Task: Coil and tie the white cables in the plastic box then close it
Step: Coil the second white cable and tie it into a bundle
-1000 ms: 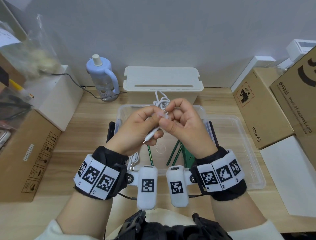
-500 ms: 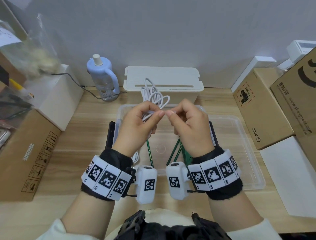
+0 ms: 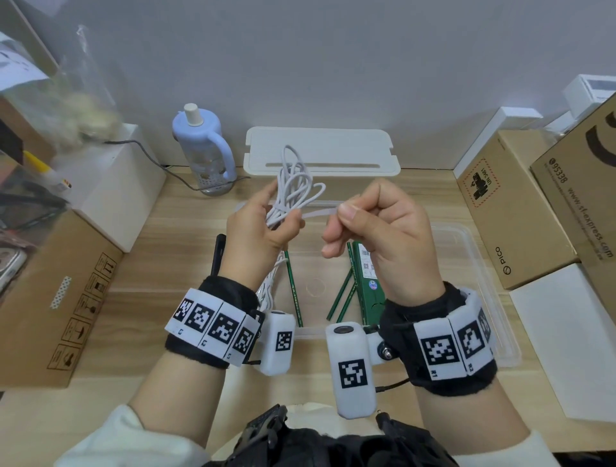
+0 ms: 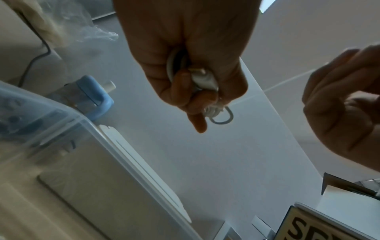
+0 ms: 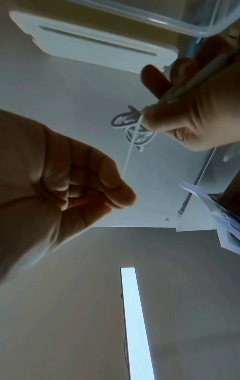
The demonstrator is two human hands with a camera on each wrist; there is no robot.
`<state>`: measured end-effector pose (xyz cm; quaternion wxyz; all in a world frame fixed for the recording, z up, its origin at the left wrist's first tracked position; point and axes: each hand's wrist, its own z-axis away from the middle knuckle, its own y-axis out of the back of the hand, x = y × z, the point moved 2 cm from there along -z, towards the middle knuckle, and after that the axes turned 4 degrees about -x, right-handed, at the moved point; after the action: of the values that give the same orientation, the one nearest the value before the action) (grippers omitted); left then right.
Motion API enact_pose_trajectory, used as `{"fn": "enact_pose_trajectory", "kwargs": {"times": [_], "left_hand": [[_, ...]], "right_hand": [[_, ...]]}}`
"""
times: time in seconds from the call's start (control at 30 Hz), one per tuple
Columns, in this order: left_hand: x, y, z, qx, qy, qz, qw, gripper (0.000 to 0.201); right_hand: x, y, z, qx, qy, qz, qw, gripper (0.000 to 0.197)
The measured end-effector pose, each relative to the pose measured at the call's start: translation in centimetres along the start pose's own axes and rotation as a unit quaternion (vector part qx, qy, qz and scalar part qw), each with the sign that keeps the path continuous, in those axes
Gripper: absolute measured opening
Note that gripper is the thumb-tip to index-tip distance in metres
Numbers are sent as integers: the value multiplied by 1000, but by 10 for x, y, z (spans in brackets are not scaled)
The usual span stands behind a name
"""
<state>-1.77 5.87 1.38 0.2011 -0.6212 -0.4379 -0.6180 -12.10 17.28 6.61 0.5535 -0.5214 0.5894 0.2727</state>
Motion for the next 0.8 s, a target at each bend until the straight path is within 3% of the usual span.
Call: {"fn": "enact_pose_trajectory", "kwargs": {"times": [0.07, 0.17, 0.27, 0.33, 0.43, 0.57, 0.7, 0.8], "left_hand": [[1, -1, -2, -5, 7, -6, 1000, 9], [-3, -2, 0, -45, 45, 0, 998, 21], [-3, -7, 4, -96, 67, 108, 987, 15], [-2, -10, 5, -123, 83, 171, 974, 25], [0, -12, 3, -143, 100, 231, 957, 36], [6, -17, 2, -154, 101, 287, 940, 22], [10, -21, 4, -161, 86, 287, 940, 4], [11, -21, 6, -151, 107, 290, 939, 28]], "right_hand": [[0, 1, -1, -5, 3, -2, 1000, 24], [4, 7, -3, 6, 4, 13, 1000, 23], [10, 15, -5, 35, -7, 92, 995, 11], [14, 16, -6, 32, -28, 134, 990, 7], [19, 16, -6, 7, -44, 165, 985, 17], [30, 16, -6, -61, -79, 196, 976, 19], [30, 14, -6, -72, -41, 153, 985, 22], [28, 18, -7, -54, -21, 121, 991, 32]]}}
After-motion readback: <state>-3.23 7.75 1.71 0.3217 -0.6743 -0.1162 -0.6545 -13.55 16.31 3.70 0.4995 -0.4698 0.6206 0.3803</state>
